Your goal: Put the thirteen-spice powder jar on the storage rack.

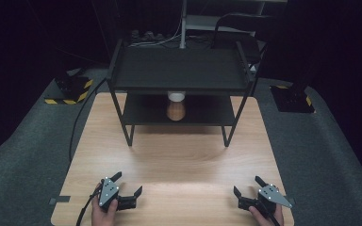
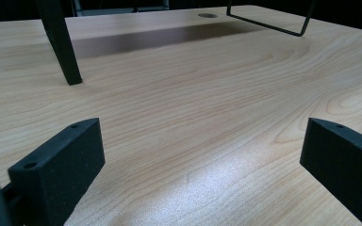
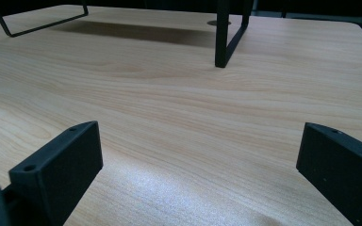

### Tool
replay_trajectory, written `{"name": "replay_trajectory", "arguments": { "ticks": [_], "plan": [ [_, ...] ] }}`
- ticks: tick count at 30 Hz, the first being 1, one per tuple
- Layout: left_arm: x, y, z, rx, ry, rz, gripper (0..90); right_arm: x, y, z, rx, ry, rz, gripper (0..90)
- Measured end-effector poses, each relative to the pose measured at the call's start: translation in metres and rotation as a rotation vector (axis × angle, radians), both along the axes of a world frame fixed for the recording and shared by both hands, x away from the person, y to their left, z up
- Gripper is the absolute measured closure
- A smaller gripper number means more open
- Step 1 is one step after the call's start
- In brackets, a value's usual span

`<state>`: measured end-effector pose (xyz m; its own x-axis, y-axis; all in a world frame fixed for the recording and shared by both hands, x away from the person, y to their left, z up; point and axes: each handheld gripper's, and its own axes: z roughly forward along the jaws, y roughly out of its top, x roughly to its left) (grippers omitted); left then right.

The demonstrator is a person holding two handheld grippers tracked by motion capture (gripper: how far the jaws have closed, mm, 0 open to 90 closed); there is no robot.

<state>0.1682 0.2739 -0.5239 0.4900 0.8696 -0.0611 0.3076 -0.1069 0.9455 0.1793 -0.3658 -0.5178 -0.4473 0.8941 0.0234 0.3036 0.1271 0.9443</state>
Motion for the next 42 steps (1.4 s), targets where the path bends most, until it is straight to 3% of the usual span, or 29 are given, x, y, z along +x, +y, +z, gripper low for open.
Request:
{"name": "replay_trajectory", "arguments": {
  "ticks": [4,9,15,20,42],
  "plan": [
    [0.0033,-0.0014,0.002,-0.001,0.016,0.009,0.4,0.0045,-0.0011,0.0027,0.001,0.023,0.01,0.3],
    [0.0022,-0.0013,0.001,0.001,0.008,0.008,0.4,-0.0009,-0.0031,-0.0025,0.004,-0.02,0.016,0.3],
    [0.0045,-0.0023,0.0039,0.006,0.028,0.009,0.4,0.0014,-0.0033,-0.0011,0.014,-0.005,0.01,0.3],
    [0.0029,-0.002,0.0027,0.013,0.013,-0.002,0.4,-0.0008,-0.0031,-0.0029,0.012,-0.02,0.011,0.3],
    [0.0024,-0.002,0.0028,0.012,0.015,0.0,0.4,-0.0009,-0.0038,-0.0028,0.018,-0.016,0.01,0.3]
  ]
}}
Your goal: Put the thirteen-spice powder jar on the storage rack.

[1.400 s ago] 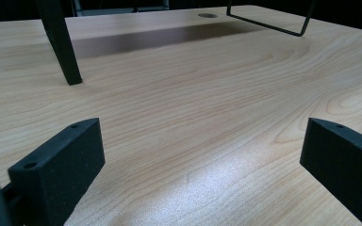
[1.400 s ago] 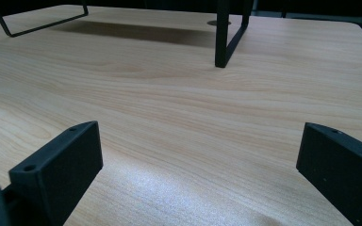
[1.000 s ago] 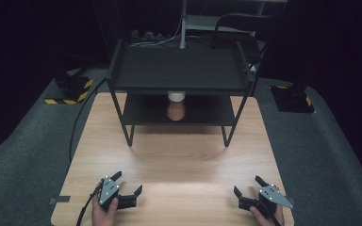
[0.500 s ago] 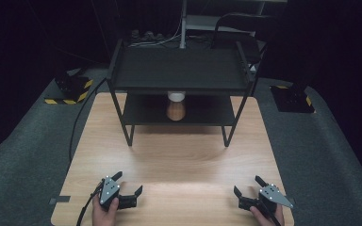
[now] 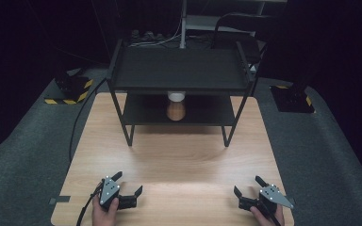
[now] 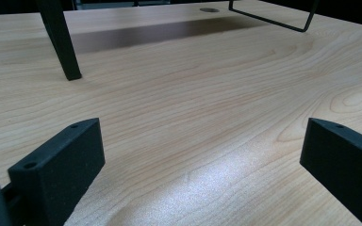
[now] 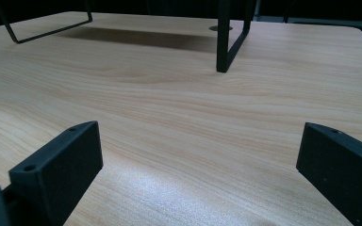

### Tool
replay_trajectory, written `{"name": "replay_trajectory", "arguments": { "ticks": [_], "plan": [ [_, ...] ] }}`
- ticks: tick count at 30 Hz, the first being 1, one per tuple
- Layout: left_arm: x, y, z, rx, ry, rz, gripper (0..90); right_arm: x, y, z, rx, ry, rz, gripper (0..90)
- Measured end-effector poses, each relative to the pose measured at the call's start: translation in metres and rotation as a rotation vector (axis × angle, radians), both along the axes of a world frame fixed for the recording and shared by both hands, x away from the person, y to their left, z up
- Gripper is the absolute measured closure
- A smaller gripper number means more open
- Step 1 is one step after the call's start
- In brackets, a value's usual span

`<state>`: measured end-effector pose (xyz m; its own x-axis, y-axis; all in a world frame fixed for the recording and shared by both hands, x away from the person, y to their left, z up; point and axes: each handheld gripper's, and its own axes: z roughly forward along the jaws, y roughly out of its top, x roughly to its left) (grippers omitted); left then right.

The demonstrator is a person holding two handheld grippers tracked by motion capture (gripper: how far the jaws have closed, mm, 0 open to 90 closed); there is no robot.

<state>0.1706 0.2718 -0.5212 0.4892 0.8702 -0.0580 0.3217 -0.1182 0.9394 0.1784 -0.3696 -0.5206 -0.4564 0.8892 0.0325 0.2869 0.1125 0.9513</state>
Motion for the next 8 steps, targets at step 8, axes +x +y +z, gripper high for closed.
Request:
{"name": "replay_trajectory", "arguments": {
  "ticks": [8],
  "plan": [
    [-0.0005,0.0013,-0.001,-0.007,-0.003,-0.003,0.4,0.0003,-0.0003,0.0005,0.001,0.005,0.002,0.3]
  ]
}}
